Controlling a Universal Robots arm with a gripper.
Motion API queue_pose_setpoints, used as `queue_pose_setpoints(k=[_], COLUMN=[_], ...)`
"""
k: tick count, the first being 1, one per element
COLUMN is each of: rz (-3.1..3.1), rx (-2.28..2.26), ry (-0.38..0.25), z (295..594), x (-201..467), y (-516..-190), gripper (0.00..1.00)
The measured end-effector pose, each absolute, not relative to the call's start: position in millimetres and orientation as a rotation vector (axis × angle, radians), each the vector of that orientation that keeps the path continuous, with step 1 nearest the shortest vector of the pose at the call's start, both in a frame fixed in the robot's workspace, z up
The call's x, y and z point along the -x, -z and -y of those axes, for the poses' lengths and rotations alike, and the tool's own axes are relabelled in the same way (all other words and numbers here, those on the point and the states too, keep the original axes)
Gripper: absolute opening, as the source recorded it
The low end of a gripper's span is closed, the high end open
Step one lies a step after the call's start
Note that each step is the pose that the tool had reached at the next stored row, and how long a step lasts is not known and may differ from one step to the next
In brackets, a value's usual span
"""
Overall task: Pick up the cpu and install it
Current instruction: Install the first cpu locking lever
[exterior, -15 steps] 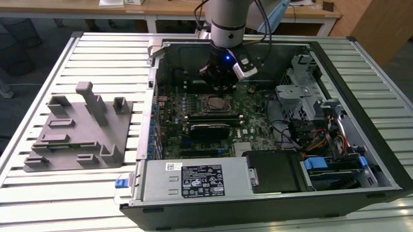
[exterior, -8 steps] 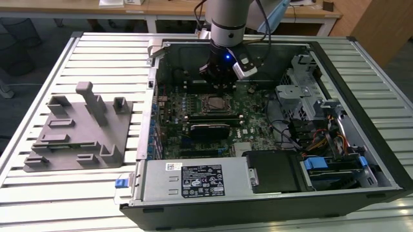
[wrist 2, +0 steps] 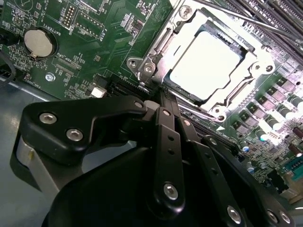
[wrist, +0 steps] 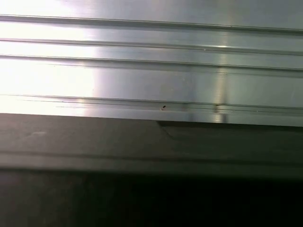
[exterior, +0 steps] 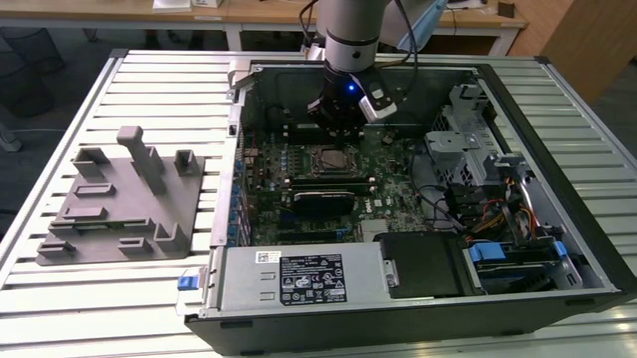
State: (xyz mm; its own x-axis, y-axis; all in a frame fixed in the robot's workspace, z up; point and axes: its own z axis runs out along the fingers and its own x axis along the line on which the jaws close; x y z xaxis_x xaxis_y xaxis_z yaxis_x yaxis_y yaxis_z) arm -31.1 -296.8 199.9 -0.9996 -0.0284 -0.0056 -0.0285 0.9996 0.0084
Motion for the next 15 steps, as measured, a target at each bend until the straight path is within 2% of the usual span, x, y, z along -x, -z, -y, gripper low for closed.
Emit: queue_pose_setpoints(k=[15], rz=[-3.136], rx=[0.045], ry=[0.062], z=[297.1], x=[31.2], y=[-197.7], gripper=[0.11])
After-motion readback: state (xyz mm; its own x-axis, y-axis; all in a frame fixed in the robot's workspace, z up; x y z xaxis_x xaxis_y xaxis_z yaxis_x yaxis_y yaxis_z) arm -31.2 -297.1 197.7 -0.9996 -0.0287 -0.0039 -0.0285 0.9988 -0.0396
